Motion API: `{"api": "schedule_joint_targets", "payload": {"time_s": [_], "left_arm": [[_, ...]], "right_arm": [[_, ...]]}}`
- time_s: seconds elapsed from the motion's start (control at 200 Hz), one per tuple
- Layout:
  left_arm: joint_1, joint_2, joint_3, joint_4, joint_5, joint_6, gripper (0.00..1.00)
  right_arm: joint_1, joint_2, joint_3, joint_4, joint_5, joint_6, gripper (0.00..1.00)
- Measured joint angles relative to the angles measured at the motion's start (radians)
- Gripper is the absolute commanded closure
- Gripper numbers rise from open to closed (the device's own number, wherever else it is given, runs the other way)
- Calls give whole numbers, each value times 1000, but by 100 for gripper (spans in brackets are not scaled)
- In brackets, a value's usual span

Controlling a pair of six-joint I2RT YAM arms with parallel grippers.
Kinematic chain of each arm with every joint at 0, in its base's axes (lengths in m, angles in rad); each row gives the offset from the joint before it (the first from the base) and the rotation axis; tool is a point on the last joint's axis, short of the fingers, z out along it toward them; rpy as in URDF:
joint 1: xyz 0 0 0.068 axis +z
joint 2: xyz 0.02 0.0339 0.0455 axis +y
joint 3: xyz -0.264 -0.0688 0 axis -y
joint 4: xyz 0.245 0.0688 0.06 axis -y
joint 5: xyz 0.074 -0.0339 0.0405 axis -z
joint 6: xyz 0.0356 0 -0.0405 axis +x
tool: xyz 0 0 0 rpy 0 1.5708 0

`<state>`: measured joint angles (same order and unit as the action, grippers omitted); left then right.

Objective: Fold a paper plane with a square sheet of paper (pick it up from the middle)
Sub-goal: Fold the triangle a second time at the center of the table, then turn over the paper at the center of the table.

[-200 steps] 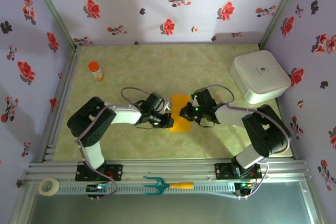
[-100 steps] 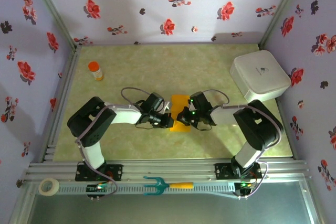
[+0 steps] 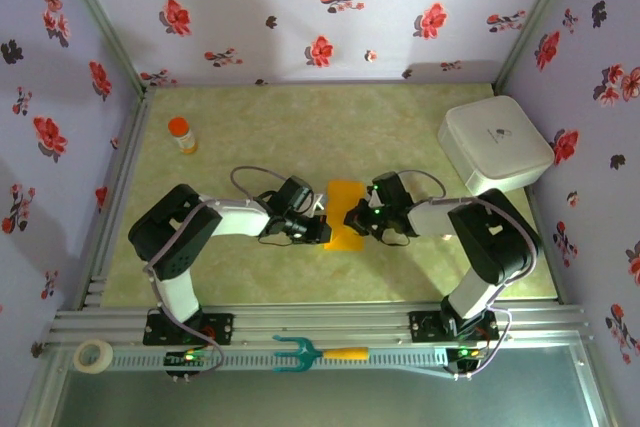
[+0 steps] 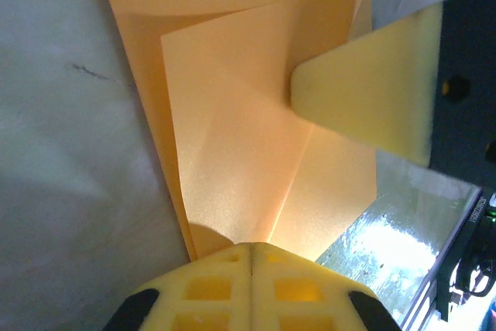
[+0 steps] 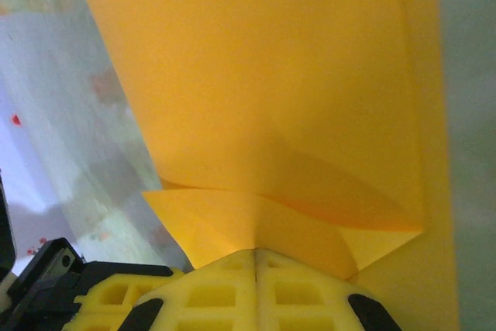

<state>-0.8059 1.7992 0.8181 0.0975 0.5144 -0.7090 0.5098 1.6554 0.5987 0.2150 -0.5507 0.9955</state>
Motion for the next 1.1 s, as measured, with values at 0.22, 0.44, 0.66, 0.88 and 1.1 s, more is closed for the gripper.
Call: {"api": "schedule_joint_targets", "payload": {"time_s": [0.22,0.44,0.66,0.88,1.1], "left_arm": [[0,3,4,2,0,0,100],[0,3,4,6,-2,0,100],[-1,3,4,9,-6,-11,100],[-32,-14,4,-11,-36,-53,100],[-65,-111,29,-130,-106,-64,87]], "right_arm": [[-64,0,-11,18,-15,0,100],[-144,0,-5,-3,-15,-25,100],[-178,-20,15,-66,23,-53,100],[-190,-164,15,-188,84,-77,97],[-140,-286,-19,-259,110,-78,82]]}}
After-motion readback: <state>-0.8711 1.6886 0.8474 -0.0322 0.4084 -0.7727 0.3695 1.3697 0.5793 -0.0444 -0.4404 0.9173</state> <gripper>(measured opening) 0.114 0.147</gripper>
